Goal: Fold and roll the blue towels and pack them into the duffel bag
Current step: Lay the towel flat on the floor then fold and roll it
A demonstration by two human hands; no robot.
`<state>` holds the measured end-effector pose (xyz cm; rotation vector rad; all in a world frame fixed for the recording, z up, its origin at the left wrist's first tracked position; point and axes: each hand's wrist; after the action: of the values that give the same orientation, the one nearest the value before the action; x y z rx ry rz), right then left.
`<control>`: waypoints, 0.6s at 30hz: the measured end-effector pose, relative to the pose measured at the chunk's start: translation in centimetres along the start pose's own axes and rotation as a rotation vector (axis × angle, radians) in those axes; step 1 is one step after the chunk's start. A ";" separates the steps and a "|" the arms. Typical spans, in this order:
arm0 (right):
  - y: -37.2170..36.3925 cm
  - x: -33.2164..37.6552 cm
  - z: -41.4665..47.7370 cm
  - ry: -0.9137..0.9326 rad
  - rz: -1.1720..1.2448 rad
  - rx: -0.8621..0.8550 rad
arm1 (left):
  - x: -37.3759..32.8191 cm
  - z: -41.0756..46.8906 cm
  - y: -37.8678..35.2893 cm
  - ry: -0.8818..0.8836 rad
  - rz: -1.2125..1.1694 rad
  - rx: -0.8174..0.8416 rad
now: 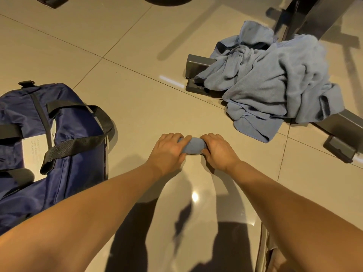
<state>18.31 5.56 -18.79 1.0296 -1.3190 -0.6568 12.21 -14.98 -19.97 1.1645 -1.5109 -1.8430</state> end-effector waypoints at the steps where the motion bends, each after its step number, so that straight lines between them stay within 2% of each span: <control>1: 0.4 -0.1 0.1 -0.013 0.047 0.008 | -0.2 0.3 0.6 0.019 0.019 0.069; 4: 2.6 0.4 0.4 -0.096 0.232 -0.030 | -0.4 0.6 2.9 0.127 -0.077 0.194; 7: 5.7 1.9 0.5 -0.188 0.455 -0.158 | -0.8 -0.3 5.9 0.253 -0.303 0.179; 10: 9.0 4.1 0.5 -0.287 0.761 -0.289 | -2.0 -1.3 8.6 0.276 -0.359 0.178; 14: 11.9 6.7 1.0 -0.337 1.004 -0.506 | -4.8 -2.2 12.1 0.286 -0.336 0.090; 18: 14.1 9.7 1.9 -0.370 1.104 -0.638 | -6.5 -2.7 16.1 0.416 -0.406 -0.013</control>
<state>15.92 2.81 -1.95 -0.3934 -1.5860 -0.3452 15.52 -15.66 -2.78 1.8192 -1.0833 -1.6941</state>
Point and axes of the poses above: each hand's wrist, its own z-axis towards the middle knuckle, its own y-axis out of the back of the hand, x = y × z, and after that the axes turned 15 degrees about y, right-handed
